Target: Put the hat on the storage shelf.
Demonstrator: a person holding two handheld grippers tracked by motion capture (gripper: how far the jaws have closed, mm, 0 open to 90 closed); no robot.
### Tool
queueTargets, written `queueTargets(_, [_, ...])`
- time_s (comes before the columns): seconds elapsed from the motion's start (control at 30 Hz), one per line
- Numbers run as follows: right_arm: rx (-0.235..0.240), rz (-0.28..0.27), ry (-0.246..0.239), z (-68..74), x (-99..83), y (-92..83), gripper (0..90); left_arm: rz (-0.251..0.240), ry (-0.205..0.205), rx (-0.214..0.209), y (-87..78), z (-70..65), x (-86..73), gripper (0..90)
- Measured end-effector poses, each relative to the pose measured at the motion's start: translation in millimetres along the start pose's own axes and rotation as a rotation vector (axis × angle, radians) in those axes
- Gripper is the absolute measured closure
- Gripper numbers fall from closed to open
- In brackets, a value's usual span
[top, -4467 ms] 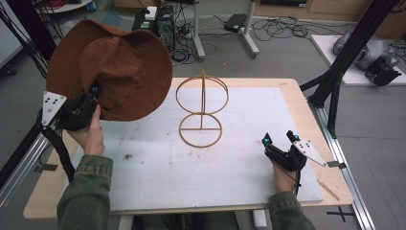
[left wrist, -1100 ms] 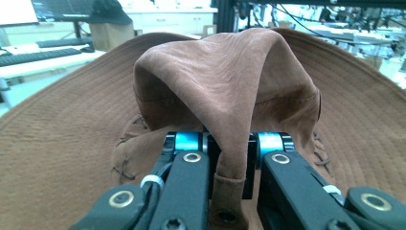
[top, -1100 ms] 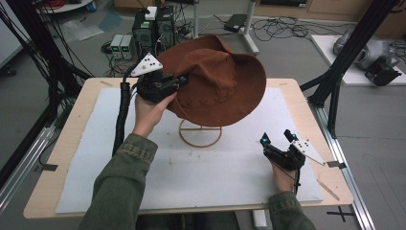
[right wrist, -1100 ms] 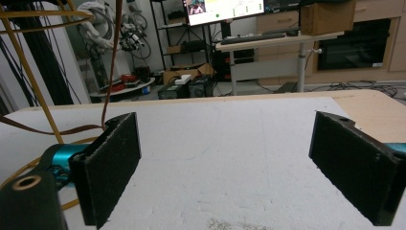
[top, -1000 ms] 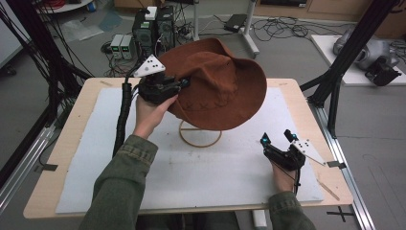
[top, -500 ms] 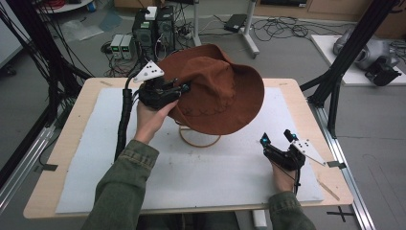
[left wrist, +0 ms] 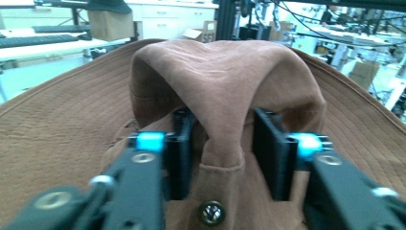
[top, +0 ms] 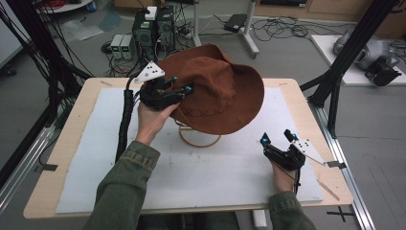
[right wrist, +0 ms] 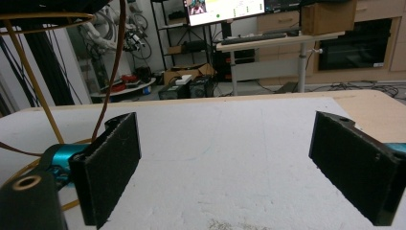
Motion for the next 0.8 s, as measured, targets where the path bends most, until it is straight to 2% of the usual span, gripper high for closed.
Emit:
queueTargets(0.03, [0.002,0.003,0.003,0.0,0.0,-0.1,9.8,-0.007,-0.002,0.004,-0.1,-0.1,0.3,51.4])
queueTargets(0.07, [0.001,0.002,0.003,0.0,0.2,-0.3,9.7,-0.014,-0.002,0.009,-0.2,-0.3,0.6,43.2])
queueTargets(0.13, [0.001,0.002,0.009,0.6,0.6,-0.7,9.7,-0.016,0.002,0.036,0.0,-0.6,0.9,36.9])
queueTargets(0.17, [0.001,0.002,0.009,0.6,0.6,-0.7,9.7,-0.015,0.001,0.037,0.0,-0.1,0.6,36.9])
queueTargets(0.23, [-0.002,-0.003,0.006,-0.1,1.2,-0.9,9.7,-0.012,-0.007,0.041,0.6,0.9,-0.1,30.2])
queueTargets(0.53, [-0.004,-0.003,0.01,0.0,1.3,-1.1,9.7,-0.034,0.001,0.063,-4.6,1.3,1.0,28.0])
queueTargets(0.8, [-0.002,-0.005,0.004,0.1,1.1,-0.5,9.7,-0.065,-0.004,0.095,-20.2,3.8,2.2,27.5])
Point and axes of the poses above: each handheld gripper's, and its own axes: y roughly forward along the jaws, x roughly out of its top, z roughly to its left, the point moved 2 cm from there along y, roughly forward along the jaws, and after that the axes turned 1 degree about -x, right-handed, at the moved point
